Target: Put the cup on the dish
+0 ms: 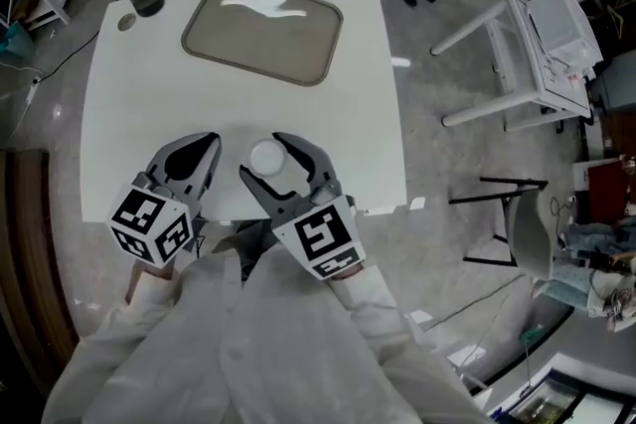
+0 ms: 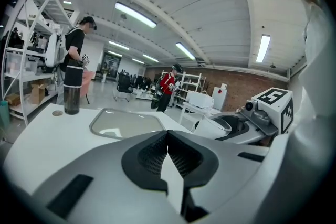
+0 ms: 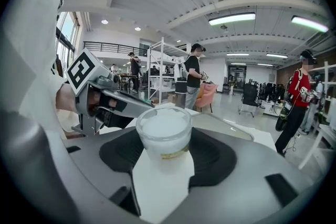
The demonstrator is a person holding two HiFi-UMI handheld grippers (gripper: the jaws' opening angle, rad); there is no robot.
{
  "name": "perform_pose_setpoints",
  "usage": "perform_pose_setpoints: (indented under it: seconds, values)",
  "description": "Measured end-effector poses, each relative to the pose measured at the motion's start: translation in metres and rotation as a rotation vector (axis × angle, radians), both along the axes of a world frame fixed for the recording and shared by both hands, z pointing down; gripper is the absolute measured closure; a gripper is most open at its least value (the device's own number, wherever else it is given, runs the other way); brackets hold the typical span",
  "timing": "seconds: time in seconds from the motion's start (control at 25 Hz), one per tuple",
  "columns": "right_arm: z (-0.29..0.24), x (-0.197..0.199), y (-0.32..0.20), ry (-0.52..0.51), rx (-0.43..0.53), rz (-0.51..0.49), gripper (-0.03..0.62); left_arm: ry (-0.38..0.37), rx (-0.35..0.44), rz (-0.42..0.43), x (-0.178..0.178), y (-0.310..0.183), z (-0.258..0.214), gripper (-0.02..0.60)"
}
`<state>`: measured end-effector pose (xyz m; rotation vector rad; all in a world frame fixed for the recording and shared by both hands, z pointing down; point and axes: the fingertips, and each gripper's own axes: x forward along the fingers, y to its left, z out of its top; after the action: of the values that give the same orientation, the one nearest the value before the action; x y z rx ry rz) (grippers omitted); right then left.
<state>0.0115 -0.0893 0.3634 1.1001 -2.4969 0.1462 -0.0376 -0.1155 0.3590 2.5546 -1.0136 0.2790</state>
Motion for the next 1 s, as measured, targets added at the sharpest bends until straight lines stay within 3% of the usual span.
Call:
perform_pose_setpoints:
  seconds: [0.32,1.0]
  values:
    - [-0.027,-0.002,-0.016,-0.008,0.056,0.028,0.324,0.006,0.082,0.023,-0.002,-0.016,-0.033,0.572]
    - [-0.034,-0.016,-0.037,-0.015,0.068,0.064,0.324,0.003,0.083,0.076,-0.009,-0.022,-0.030,0.574]
